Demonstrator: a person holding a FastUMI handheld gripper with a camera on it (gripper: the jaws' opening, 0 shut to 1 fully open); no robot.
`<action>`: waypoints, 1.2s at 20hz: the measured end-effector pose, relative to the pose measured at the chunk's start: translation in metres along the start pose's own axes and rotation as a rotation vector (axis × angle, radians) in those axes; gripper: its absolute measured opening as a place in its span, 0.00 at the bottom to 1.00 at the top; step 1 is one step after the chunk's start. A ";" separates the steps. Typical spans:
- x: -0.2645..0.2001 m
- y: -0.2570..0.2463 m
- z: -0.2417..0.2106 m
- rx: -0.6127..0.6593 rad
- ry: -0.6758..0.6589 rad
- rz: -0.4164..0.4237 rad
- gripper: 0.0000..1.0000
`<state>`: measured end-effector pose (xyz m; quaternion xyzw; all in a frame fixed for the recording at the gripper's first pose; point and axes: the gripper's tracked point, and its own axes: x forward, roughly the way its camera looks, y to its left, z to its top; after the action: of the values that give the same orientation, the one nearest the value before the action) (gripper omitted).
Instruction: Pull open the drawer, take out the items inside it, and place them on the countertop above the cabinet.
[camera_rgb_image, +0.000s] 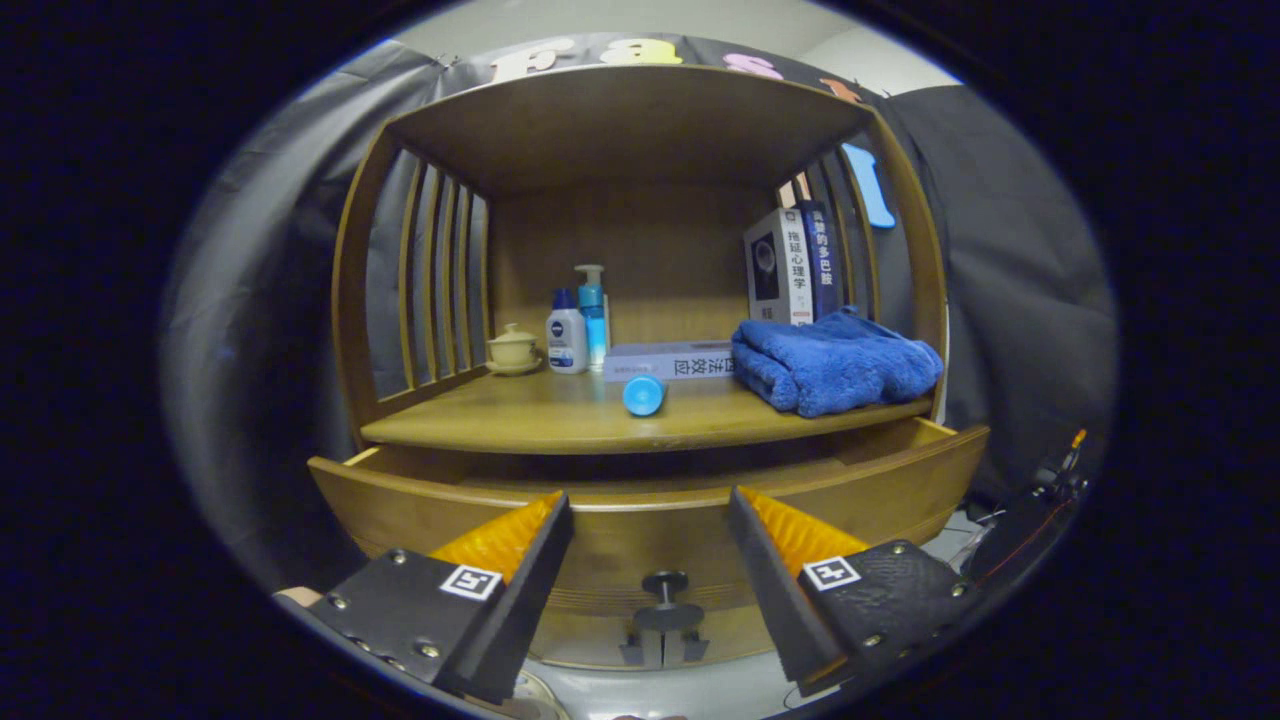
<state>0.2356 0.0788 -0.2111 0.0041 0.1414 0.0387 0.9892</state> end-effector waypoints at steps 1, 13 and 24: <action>0.007 0.000 0.000 0.009 0.000 0.001 0.94; 0.049 0.004 0.004 0.062 0.004 -0.003 0.94; 0.051 0.004 0.004 0.064 -0.014 0.018 0.94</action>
<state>0.2852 0.0864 -0.2217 0.0372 0.1356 0.0431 0.9891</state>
